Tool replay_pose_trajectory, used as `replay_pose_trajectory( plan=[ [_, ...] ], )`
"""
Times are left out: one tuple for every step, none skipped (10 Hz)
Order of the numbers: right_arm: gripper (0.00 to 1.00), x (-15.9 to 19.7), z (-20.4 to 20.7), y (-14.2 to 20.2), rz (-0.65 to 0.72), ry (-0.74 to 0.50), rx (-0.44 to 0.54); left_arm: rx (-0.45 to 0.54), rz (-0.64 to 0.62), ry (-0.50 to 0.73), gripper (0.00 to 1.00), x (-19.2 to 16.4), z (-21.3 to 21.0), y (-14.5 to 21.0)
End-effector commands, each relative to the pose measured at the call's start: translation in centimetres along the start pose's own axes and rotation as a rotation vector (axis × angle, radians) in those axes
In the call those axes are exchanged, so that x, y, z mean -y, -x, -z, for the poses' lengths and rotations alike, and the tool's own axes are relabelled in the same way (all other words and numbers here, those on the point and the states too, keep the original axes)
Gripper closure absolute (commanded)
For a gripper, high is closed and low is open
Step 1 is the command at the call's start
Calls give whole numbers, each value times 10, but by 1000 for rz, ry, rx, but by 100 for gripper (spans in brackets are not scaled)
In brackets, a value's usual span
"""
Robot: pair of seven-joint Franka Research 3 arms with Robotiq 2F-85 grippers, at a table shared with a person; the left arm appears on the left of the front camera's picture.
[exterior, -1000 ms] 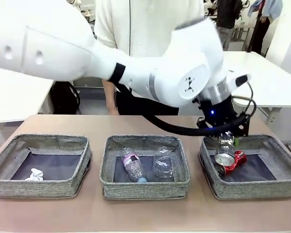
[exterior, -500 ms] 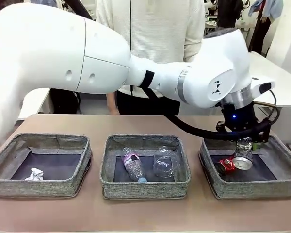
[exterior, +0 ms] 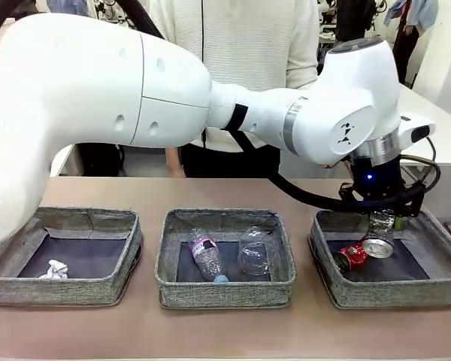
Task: Sort the waste into the appropriate baskets.
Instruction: Place the picked waste into the Fabric basket indicated by the person.
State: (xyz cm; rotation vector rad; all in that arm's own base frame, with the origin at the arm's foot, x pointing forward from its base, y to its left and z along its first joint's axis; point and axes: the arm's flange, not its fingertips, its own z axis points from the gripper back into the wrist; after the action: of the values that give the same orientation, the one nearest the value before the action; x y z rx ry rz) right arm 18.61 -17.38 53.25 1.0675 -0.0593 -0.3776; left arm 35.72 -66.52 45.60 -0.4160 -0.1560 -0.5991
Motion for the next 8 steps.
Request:
replay_pose_trajectory(
  plan=[
    [0,-2,2,0,9,-21,11,2,-10,-30,0,4,-2,-7],
    [0,-2,2,0,9,-21,11,9,-13,-35,0,4,-3,-7],
    [0,-2,2,0,9,-21,11,12,-17,-34,0,3,-3,-7],
    [0,-2,2,0,9,-21,11,17,-19,-37,0,4,-4,-7],
    [0,-2,2,0,9,-21,11,20,-19,-39,0,4,-5,-7],
    [0,-2,2,0,9,-21,11,26,-18,-40,0,4,-8,-6],
    [0,-2,2,0,9,-21,11,29,-18,-38,0,2,-14,-4],
    [0,-2,2,0,9,-21,11,47,-13,-40,0,-2,-30,-1]
  ],
)
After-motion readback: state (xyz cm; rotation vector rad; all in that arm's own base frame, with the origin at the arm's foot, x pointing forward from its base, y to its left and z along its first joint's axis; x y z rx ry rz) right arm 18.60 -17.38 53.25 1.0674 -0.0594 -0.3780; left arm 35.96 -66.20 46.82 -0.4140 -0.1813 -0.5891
